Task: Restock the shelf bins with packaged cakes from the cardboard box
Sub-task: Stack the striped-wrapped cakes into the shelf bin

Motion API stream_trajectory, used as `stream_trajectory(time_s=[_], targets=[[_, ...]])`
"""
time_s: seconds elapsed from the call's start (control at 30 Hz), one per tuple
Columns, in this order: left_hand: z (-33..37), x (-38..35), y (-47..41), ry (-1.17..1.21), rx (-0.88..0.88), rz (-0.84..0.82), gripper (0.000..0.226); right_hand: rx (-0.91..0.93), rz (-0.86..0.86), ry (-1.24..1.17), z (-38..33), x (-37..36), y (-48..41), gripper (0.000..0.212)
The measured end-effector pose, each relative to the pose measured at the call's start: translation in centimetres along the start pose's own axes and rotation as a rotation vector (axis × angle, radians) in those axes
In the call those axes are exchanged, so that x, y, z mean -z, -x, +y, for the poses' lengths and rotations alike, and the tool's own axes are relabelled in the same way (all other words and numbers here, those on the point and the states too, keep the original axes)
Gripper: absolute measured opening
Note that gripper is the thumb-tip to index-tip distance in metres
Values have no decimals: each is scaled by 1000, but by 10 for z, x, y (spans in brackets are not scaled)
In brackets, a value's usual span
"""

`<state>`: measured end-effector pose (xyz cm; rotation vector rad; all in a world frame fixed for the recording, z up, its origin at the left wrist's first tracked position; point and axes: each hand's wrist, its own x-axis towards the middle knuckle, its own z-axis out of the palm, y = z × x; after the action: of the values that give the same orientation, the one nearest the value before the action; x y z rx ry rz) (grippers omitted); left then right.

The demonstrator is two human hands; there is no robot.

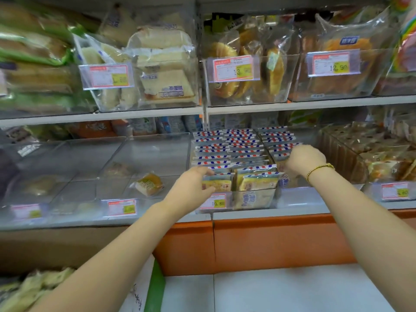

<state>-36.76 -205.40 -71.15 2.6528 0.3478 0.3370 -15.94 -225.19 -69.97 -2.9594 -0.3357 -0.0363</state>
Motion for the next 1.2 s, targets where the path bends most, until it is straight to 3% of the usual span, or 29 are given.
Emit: stream_trajectory(time_s=[0.1,0.2,0.47,0.53,0.63,0.77,0.9,1.2], targets=[[-22,20,28,32,31,56,16,237,163,-88,-43,21,39,24],[-55,42,64,12,111,106,24,515,166,-210,-105,26,94,23],[-179,108,185,-24,415,72,20,1074,-126,-214,-243,-38,212,16],[-214,118,213,-55,481,62,26,1166,-212,-195,-273,-64,226,25],[-267,129,252,-77,614,61,36,1239,-296,-144,-319,-99,240,32],[-334,140,299,-46,812,120,13,1241,-421,-153,-374,-138,259,29],[-390,139,331,-33,979,124,16,1224,-506,-86,-422,-177,279,19],[-491,150,304,-101,1046,-58,14,1150,-652,-102,-507,-262,298,8]])
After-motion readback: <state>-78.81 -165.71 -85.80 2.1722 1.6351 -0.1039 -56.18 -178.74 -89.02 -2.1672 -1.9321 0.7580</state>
